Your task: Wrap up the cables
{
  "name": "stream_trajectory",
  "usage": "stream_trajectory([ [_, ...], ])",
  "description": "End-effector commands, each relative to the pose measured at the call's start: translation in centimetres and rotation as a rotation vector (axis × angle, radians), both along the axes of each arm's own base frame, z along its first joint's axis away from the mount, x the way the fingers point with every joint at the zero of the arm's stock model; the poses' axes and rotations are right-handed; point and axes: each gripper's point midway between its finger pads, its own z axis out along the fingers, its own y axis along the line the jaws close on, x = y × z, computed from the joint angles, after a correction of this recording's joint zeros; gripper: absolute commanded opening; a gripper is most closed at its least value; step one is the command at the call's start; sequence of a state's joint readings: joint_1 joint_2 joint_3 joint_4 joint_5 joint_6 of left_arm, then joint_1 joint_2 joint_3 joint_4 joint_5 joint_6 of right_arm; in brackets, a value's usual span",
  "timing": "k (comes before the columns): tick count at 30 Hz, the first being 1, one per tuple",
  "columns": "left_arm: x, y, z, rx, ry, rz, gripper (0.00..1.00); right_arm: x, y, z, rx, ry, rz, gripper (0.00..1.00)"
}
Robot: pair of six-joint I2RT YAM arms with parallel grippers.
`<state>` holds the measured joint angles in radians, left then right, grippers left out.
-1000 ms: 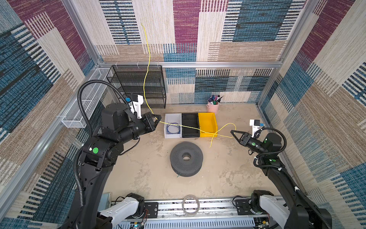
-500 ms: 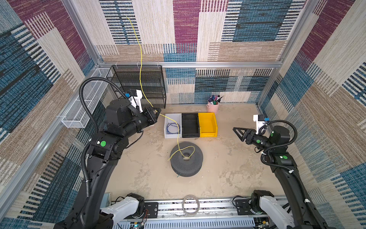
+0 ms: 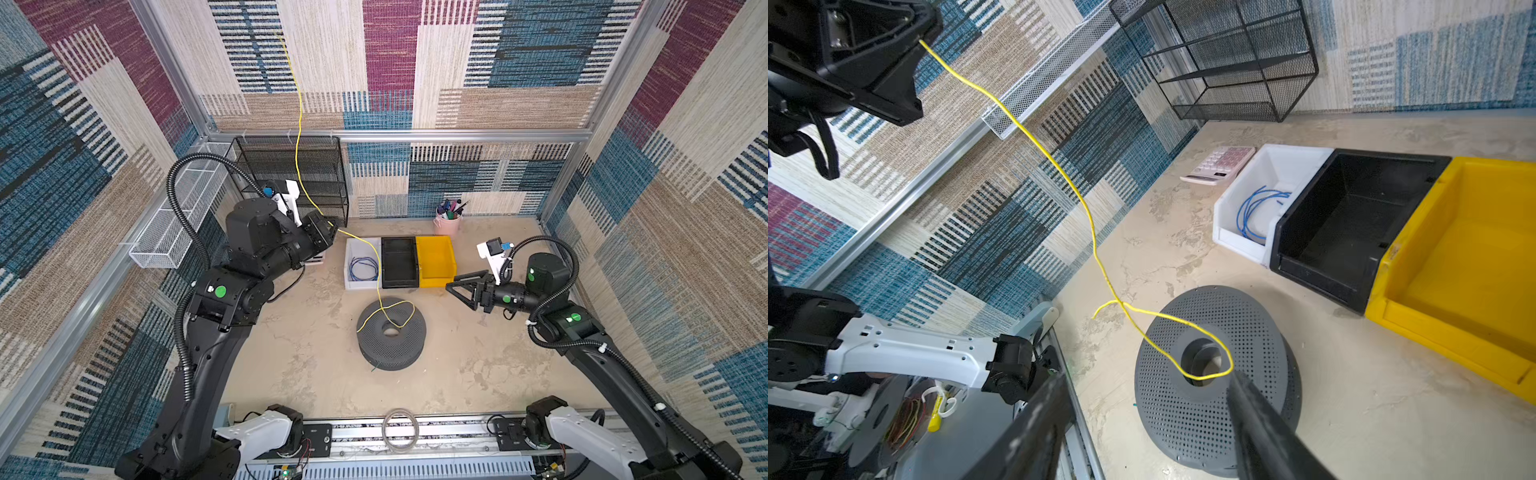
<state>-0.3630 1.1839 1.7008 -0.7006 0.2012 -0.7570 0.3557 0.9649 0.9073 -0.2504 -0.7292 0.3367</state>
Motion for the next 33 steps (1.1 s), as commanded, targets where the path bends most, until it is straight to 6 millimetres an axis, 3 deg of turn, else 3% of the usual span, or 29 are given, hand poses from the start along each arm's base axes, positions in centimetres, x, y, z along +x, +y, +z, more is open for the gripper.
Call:
stream_trajectory([
  [1, 0.2, 0.1, 0.1, -0.016, 0.007, 0.032, 0.00, -0.5, 1.3, 1.7, 0.032, -0.041, 0.010, 0.65],
  [4, 0.5, 0.1, -0.7, -0.020, 0.034, 0.050, 0.00, -2.0, 3.3, 1.3, 0.068, -0.003, 0.060, 0.65],
  [12, 0.7, 0.5, -1.6, -0.022, 0.061, 0.114, 0.00, -3.7, 8.3, -3.9, 0.025, 0.083, 0.047, 0.65],
  [18, 0.7, 0.8, -2.4, -0.031, 0.089, 0.159, 0.00, -3.4, 9.0, -6.5, 0.055, 0.115, -0.005, 0.67],
  [25, 0.5, 0.4, -2.3, -0.040, 0.097, 0.162, 0.00, -1.9, 8.0, -9.2, 0.022, 0.126, -0.121, 0.67],
  [33, 0.6, -0.8, -2.4, -0.032, 0.103, 0.135, 0.00, -2.3, 9.6, -11.1, 0.039, 0.145, -0.042, 0.71],
])
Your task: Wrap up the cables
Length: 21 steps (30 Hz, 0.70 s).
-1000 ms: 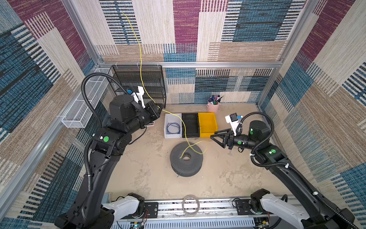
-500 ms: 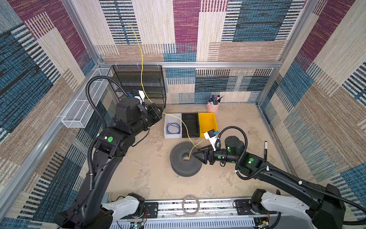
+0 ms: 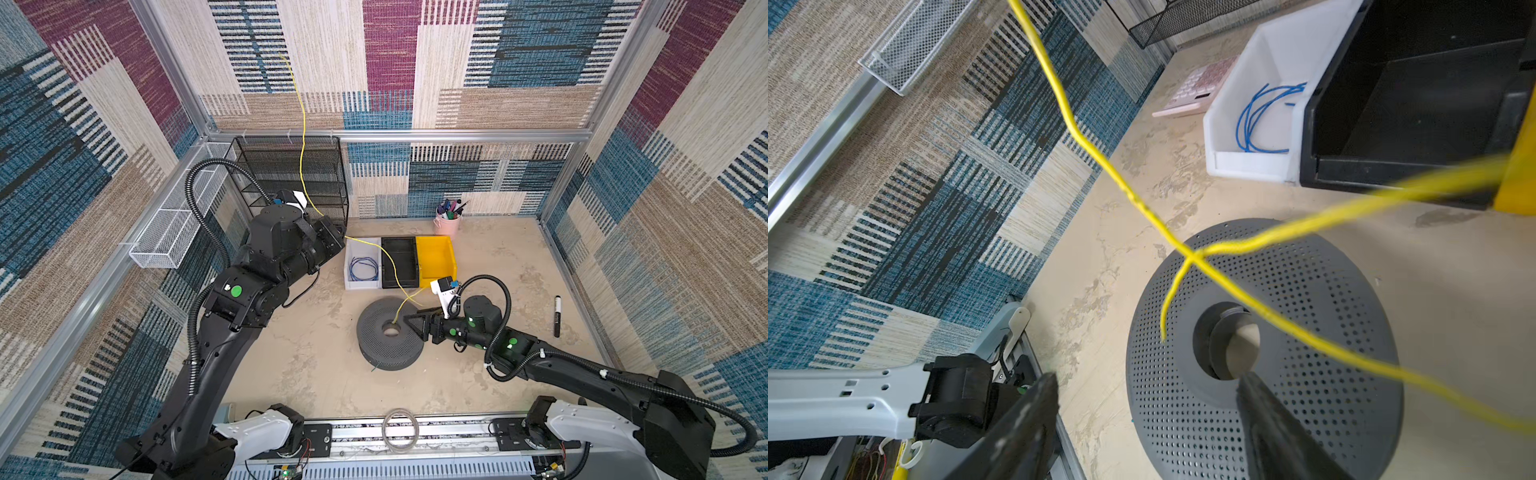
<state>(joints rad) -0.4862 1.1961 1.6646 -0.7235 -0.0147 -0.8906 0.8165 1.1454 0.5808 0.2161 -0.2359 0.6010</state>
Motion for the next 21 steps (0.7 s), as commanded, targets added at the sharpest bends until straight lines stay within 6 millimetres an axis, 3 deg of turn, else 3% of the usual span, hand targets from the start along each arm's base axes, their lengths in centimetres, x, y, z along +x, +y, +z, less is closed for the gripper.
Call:
stream_trajectory([
  [1, 0.1, -0.1, 0.1, -0.009, 0.002, 0.010, 0.00, -0.2, 1.1, 1.1, 0.092, -0.017, 0.039, 0.71],
  [7, -0.1, -0.3, 0.5, -0.003, -0.011, 0.007, 0.00, 1.0, 0.6, -0.4, 0.059, 0.005, -0.033, 0.71],
  [17, -0.5, -0.7, 1.0, -0.006, -0.023, -0.006, 0.00, 2.0, 1.7, -1.7, 0.068, 0.014, -0.038, 0.69],
  [21, -0.5, -0.6, 0.9, 0.000, -0.025, -0.004, 0.00, 2.2, 2.2, -0.9, 0.098, 0.000, -0.029, 0.57],
])
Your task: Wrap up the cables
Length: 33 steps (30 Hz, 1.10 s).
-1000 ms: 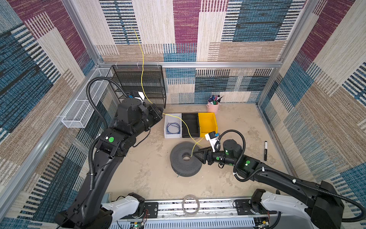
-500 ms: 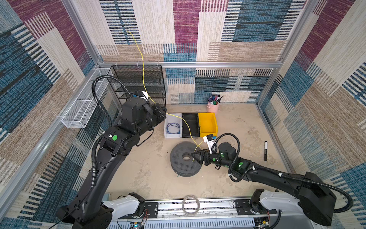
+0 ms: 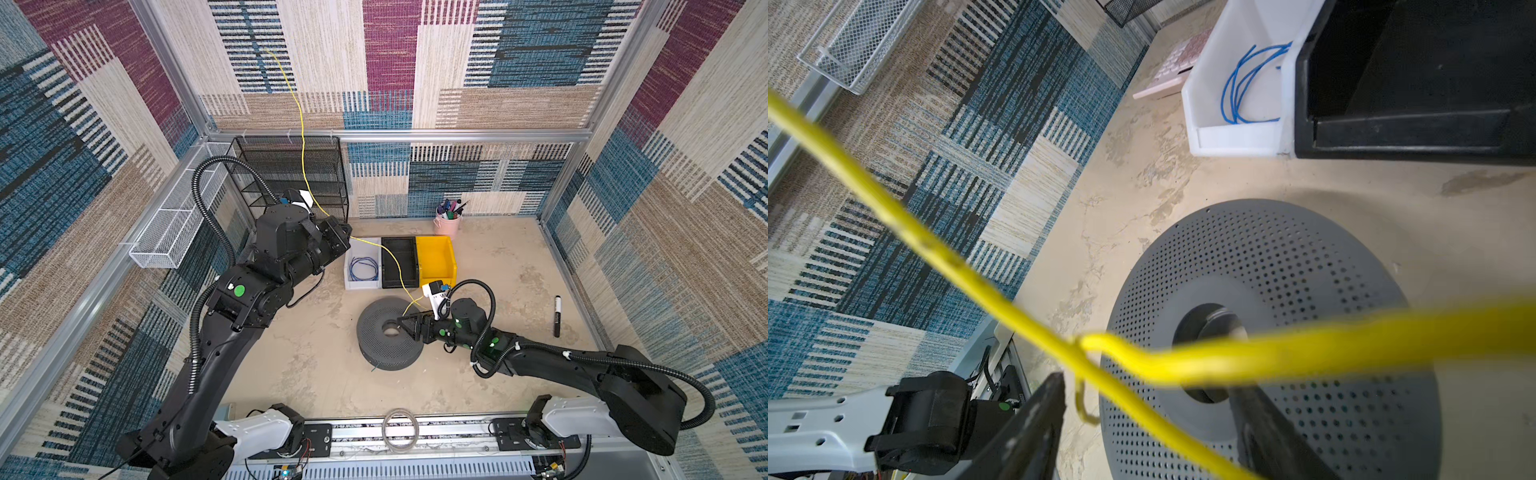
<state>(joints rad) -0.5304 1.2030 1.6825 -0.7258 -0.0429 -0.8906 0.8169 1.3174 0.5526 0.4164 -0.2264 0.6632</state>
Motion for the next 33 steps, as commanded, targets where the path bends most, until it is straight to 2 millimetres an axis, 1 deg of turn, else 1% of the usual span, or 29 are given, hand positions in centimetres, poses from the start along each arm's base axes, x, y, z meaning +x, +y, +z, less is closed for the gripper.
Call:
stream_trajectory([
  [1, -0.1, 0.4, 0.3, 0.000, -0.011, 0.015, 0.00, 0.5, 0.9, 2.4, 0.081, -0.050, 0.009, 0.53],
  [2, -0.2, 0.5, 0.3, 0.003, -0.013, 0.019, 0.00, 0.3, 1.1, 2.8, 0.096, -0.054, 0.022, 0.48],
  [4, -0.2, 0.6, 0.0, 0.011, -0.013, 0.025, 0.00, 0.0, 1.3, 3.7, 0.123, -0.051, 0.042, 0.26],
  [5, -0.2, 0.8, -0.1, 0.017, -0.014, 0.030, 0.00, -0.2, 1.3, 4.2, 0.140, -0.051, 0.049, 0.19],
  [7, -0.2, 1.0, -0.4, 0.029, -0.015, 0.038, 0.00, -0.9, 1.1, 5.6, 0.178, -0.051, 0.067, 0.08],
  [9, -0.2, 1.1, -0.5, 0.039, -0.029, 0.037, 0.00, -1.3, 0.5, 7.2, 0.201, -0.051, 0.069, 0.02],
  [10, -0.2, 1.2, -0.4, 0.045, -0.039, 0.037, 0.00, -1.5, 0.0, 8.1, 0.215, -0.049, 0.072, 0.00],
  [12, -0.3, 1.3, -0.3, 0.060, -0.065, 0.033, 0.00, -1.7, -1.6, 10.1, 0.247, -0.043, 0.066, 0.00],
  [14, -0.5, 1.4, 0.3, 0.085, -0.112, 0.021, 0.00, -1.3, -4.1, 11.8, 0.283, -0.032, 0.047, 0.00],
  [18, -1.2, 1.6, 0.9, 0.128, -0.192, -0.011, 0.00, -0.2, -10.3, 15.0, 0.383, -0.011, -0.001, 0.00],
  [20, -1.6, 2.0, 0.9, 0.149, -0.209, -0.013, 0.00, 0.2, -12.4, 16.5, 0.433, -0.010, -0.008, 0.00],
  [23, -2.2, 2.7, 1.2, 0.184, -0.253, -0.015, 0.00, 0.7, -14.6, 18.4, 0.516, 0.004, 0.002, 0.00],
  [25, -2.6, 3.5, 1.0, 0.222, -0.268, 0.002, 0.00, 1.1, -15.6, 19.1, 0.588, 0.031, -0.001, 0.00],
  [28, -2.9, 4.4, -0.1, 0.276, -0.265, 0.021, 0.00, 1.4, -16.0, 20.2, 0.676, 0.050, 0.014, 0.00],
  [31, -3.0, 4.1, -0.9, 0.291, -0.259, 0.001, 0.00, 1.6, -15.9, 20.9, 0.691, 0.050, 0.027, 0.00],
  [33, -2.8, 3.8, -1.5, 0.274, -0.255, -0.005, 0.00, 1.7, -15.6, 21.1, 0.648, 0.044, 0.039, 0.00],
])
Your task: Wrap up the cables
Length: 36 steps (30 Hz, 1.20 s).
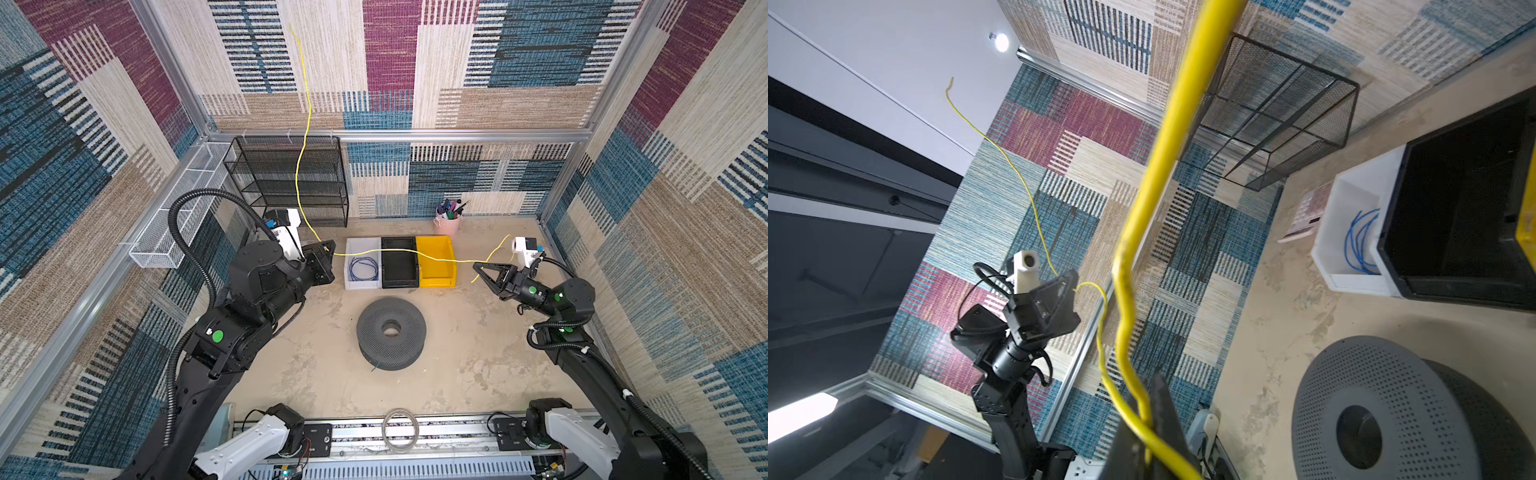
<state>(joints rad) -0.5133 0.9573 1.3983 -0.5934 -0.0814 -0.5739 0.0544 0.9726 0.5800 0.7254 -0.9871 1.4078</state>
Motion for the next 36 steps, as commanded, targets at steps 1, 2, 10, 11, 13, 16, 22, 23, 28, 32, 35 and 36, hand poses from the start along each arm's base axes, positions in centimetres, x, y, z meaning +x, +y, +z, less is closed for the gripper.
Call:
stream_trajectory([
  [1, 0.7, 0.3, -0.2, 0.027, -0.035, 0.025, 0.00, -0.9, 0.5, 2.2, -0.013, -0.062, 0.049, 0.00],
  [2, 0.9, 0.1, -0.4, 0.020, -0.033, 0.021, 0.00, -1.2, 0.8, 2.3, -0.035, -0.071, 0.073, 0.00],
  [10, 3.4, -0.9, -2.7, 0.073, 0.005, 0.033, 0.00, -5.0, 4.2, 3.9, -0.066, -0.117, 0.299, 0.00],
  [11, 3.5, -0.8, -3.2, 0.081, 0.010, 0.044, 0.00, -5.2, 4.3, 4.1, -0.087, -0.122, 0.315, 0.00],
  [13, 3.7, -0.5, -3.7, 0.094, 0.008, 0.060, 0.00, -5.3, 4.5, 4.7, -0.131, -0.143, 0.332, 0.00],
  [16, 3.9, 0.0, -4.2, 0.117, 0.007, 0.088, 0.00, -5.6, 4.4, 6.5, -0.153, -0.197, 0.344, 0.00],
  [22, 3.8, 2.1, -5.5, 0.201, 0.021, 0.175, 0.00, -5.1, 3.5, 9.0, -0.169, -0.243, 0.326, 0.00],
  [23, 3.6, 2.4, -5.6, 0.204, 0.014, 0.186, 0.00, -4.6, 3.4, 8.9, -0.180, -0.235, 0.312, 0.00],
  [28, 2.3, 3.6, -5.0, 0.190, -0.027, 0.209, 0.00, -1.6, 2.2, 6.7, -0.354, -0.242, 0.184, 0.00],
  [32, 1.0, 5.6, -3.1, 0.208, -0.101, 0.276, 0.00, -1.2, 2.4, 3.6, -0.369, -0.198, 0.262, 0.00],
  [35, -0.4, 5.9, 0.2, 0.169, -0.264, 0.254, 0.00, -0.8, 2.3, 1.1, -0.412, -0.176, 0.266, 0.00],
  [36, -1.0, 5.7, 1.3, 0.154, -0.321, 0.238, 0.00, -1.0, 2.4, 0.7, -0.396, -0.176, 0.282, 0.00],
])
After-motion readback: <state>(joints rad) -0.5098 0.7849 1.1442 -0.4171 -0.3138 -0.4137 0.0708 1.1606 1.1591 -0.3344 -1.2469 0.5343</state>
